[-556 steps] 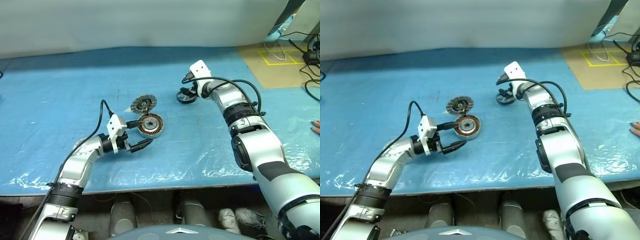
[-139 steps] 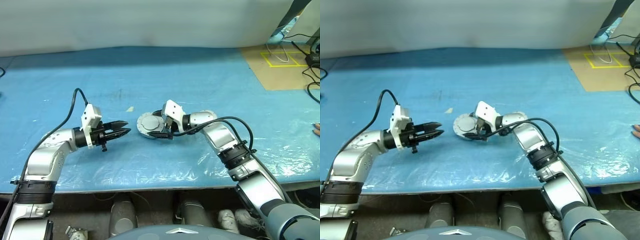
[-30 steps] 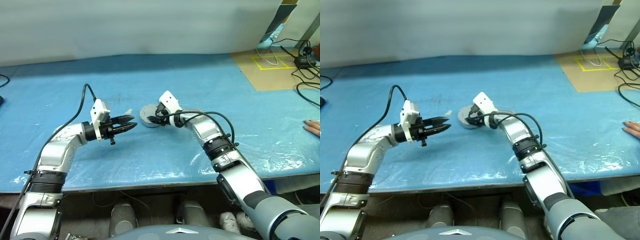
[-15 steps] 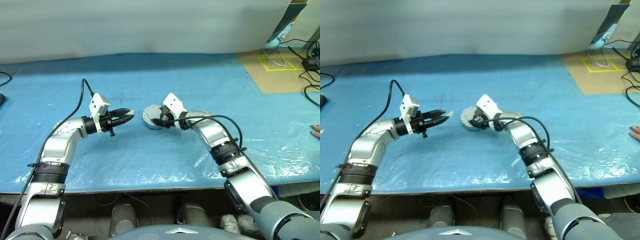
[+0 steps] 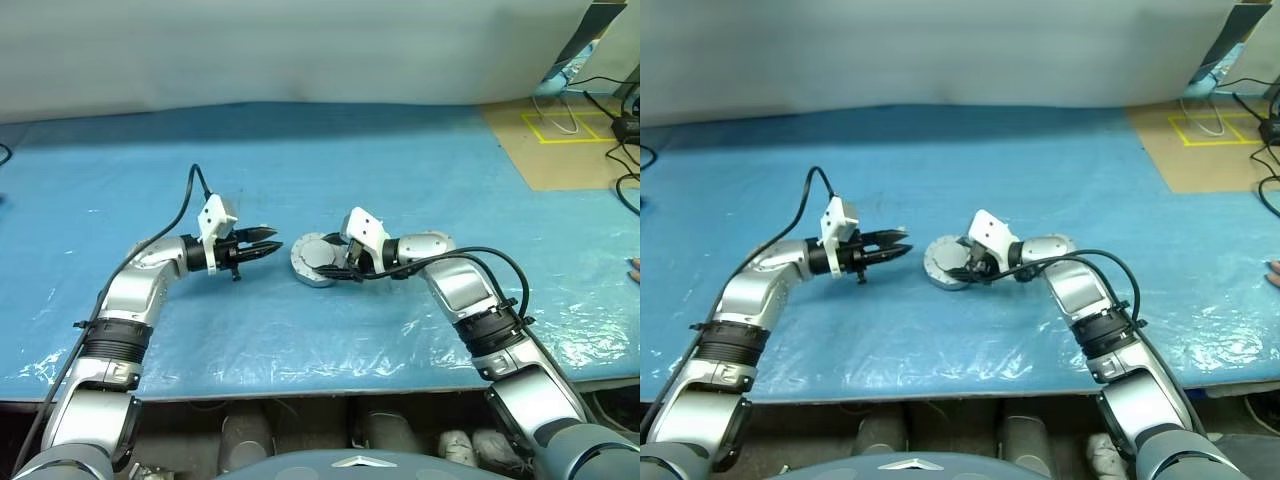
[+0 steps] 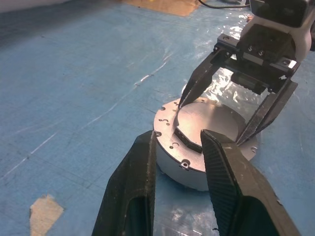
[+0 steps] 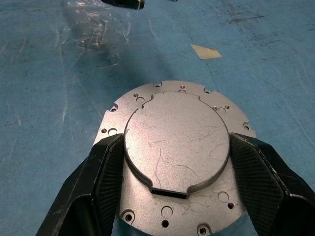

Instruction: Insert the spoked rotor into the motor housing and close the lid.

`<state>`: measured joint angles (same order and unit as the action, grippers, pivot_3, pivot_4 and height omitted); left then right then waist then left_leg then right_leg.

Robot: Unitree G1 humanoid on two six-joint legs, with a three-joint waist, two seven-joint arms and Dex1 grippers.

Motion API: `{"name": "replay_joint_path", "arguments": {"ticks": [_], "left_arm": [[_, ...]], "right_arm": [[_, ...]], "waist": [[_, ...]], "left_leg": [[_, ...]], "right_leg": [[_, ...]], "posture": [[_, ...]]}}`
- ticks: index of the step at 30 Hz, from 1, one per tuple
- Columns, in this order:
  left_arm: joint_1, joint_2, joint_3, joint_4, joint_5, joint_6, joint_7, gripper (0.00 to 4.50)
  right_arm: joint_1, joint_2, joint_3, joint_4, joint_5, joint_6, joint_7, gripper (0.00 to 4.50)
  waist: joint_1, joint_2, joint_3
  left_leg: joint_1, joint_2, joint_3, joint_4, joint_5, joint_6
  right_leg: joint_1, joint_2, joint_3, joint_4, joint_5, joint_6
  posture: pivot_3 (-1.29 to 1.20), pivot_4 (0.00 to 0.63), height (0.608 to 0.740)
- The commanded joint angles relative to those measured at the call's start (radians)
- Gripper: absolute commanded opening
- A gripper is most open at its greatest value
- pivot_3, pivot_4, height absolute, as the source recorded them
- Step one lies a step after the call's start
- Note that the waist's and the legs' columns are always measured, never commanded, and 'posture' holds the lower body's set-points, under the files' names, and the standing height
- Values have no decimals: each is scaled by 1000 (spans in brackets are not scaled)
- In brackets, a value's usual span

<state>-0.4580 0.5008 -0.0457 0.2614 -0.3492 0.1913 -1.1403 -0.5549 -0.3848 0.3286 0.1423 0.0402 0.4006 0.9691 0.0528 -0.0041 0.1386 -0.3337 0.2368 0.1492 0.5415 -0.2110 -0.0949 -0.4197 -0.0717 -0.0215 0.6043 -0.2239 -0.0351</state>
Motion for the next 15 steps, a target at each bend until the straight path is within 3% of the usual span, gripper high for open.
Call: {"name": "replay_joint_path", "arguments": {"ticks": [1,9,14,15], "left_arm": [[-21,-34,-31,39,33,-38,6,1461],[-103,-145,-25,177,90,-151,99,1461],[-117,-168,-8,179,76,-129,132,1461],[-118,-169,-5,173,68,-126,130,1297]], "right_arm": [[50,2,46,70,-18,46,4,2986],[50,2,40,93,-38,42,-34,2986],[57,-2,38,95,-47,43,-59,2986],[60,-4,36,91,-46,45,-60,2986]], "waist": [[1,0,0],[-1,0,0],[-4,0,0],[-4,0,0]], "left_leg": [[0,0,0,0,0,0],[0,0,0,4,0,1],[1,-1,0,5,0,1],[1,-1,0,5,0,1]], "right_leg": [[0,0,0,0,0,0],[1,-1,1,2,0,0],[1,-1,1,2,0,0],[1,-1,1,2,0,0]], "posture": [[0,150,740],[0,150,740],[0,150,740],[0,150,740]]}}
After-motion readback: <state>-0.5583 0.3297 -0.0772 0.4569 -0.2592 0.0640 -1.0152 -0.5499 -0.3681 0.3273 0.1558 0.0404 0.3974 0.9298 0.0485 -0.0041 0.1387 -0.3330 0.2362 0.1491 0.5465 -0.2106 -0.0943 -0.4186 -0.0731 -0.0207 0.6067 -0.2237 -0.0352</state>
